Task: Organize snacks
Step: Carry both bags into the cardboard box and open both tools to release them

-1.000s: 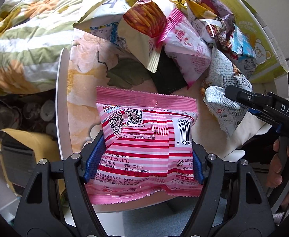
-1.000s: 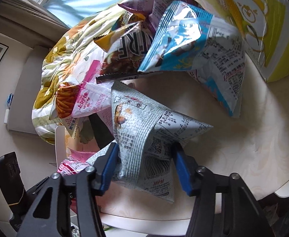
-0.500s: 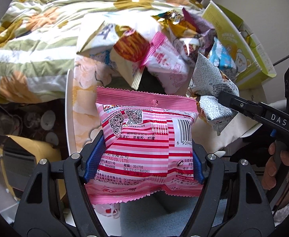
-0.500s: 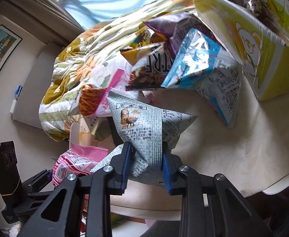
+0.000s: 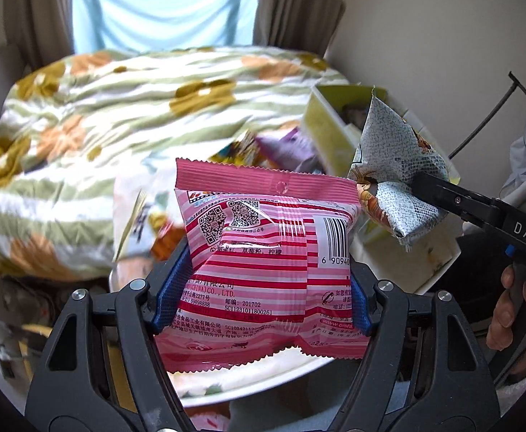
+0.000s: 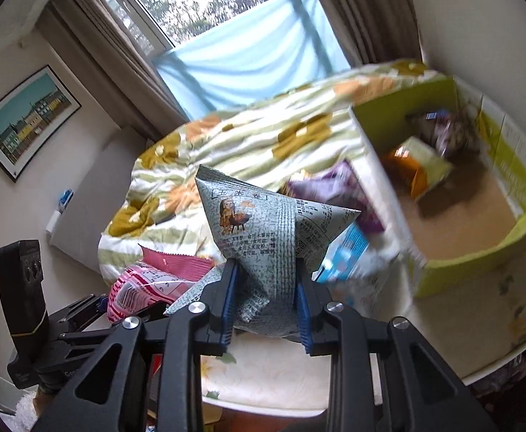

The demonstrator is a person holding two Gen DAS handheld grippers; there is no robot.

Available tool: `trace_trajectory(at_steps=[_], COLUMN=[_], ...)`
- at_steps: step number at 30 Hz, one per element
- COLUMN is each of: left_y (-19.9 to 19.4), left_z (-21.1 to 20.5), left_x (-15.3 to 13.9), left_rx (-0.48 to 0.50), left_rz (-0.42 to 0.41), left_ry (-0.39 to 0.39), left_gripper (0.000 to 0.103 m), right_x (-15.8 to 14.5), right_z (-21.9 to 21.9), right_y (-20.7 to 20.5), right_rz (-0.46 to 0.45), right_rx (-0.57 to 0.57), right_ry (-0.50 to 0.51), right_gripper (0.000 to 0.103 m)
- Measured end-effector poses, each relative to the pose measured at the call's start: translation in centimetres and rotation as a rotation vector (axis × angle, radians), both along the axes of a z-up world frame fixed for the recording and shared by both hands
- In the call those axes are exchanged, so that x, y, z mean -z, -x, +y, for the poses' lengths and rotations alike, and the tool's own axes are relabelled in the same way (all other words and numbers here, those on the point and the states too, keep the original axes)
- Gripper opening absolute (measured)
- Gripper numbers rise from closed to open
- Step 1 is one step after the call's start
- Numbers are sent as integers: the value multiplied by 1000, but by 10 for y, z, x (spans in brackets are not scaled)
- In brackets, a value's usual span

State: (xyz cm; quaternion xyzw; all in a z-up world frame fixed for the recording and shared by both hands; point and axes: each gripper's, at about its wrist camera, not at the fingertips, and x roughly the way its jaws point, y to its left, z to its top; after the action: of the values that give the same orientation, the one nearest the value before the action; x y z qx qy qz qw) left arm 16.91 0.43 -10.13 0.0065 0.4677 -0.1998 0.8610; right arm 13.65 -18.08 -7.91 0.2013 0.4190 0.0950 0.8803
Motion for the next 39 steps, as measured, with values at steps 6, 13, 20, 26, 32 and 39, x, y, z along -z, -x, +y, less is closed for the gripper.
trace_trajectory(at_steps=[6,13,20,26,32,39], left_y=[-29,-65,-92,-101,-97,-80], left_z=[-78,-187,-279,-316,-321,-293], left_x=[-24,-19,18,58,83,75], left_rx=[20,26,19,0,-5,-23], left_rz=[-53,-45,20,110,163,158], left_ry=[11,11,-11,-41,-95,-92], left_gripper=[71,71,71,71,102,102], right_x=[-27,-34,-20,2,14,17], right_z=[-69,-159,-236,-270,-285,-279], right_y=[-13,-35,-59,-74,-76,-71], right_rz=[-63,-58,-11,56,81,84], right_rx=[32,43,34,-9,-21,-24], right_ry=[30,54,54,35,5,14], right_gripper=[27,27,27,27,27,27])
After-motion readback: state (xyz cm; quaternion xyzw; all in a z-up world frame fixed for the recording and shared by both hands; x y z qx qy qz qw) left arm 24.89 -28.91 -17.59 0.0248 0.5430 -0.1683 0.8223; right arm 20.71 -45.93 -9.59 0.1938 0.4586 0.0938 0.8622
